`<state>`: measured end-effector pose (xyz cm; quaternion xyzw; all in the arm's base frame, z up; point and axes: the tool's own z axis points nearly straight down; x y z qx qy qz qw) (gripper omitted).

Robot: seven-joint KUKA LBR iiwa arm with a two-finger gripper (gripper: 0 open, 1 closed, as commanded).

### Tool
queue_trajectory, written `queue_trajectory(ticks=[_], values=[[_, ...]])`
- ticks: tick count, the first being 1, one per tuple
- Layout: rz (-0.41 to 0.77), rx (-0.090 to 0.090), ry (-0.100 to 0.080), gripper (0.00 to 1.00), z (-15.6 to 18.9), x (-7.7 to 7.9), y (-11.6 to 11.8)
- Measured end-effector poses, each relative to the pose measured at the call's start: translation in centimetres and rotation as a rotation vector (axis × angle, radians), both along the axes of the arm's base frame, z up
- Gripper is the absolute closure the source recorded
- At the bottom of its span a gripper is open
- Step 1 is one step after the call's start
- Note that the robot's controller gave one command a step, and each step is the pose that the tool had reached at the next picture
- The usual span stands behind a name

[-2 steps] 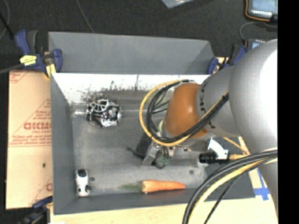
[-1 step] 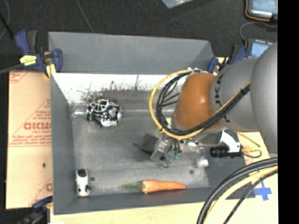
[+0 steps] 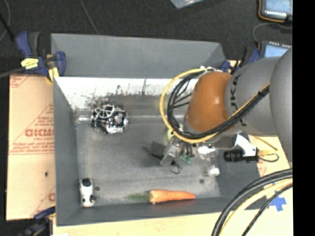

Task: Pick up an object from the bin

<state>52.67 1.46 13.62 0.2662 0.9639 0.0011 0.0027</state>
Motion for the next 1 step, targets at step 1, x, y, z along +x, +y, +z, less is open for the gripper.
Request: queue_trajectory(ticks=[1], values=[[0.078, -0.001, -0.012, 1.0, -1.77, -0.52, 0.51]])
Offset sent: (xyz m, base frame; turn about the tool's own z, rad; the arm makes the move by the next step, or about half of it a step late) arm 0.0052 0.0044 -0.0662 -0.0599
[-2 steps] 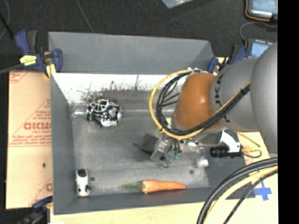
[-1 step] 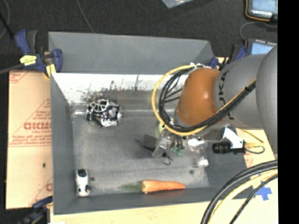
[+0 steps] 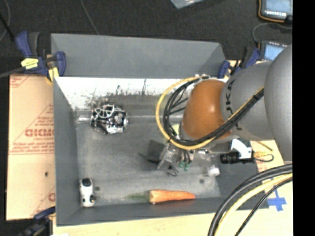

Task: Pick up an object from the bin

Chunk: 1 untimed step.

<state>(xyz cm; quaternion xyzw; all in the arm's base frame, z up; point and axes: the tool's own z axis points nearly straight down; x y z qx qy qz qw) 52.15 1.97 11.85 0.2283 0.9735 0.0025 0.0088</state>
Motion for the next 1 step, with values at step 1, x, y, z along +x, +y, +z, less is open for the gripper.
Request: queue_trajectory(ticks=[1], values=[[-0.001, 0.0, 0.012, 1.0, -3.73, 0.53, -0.06]])
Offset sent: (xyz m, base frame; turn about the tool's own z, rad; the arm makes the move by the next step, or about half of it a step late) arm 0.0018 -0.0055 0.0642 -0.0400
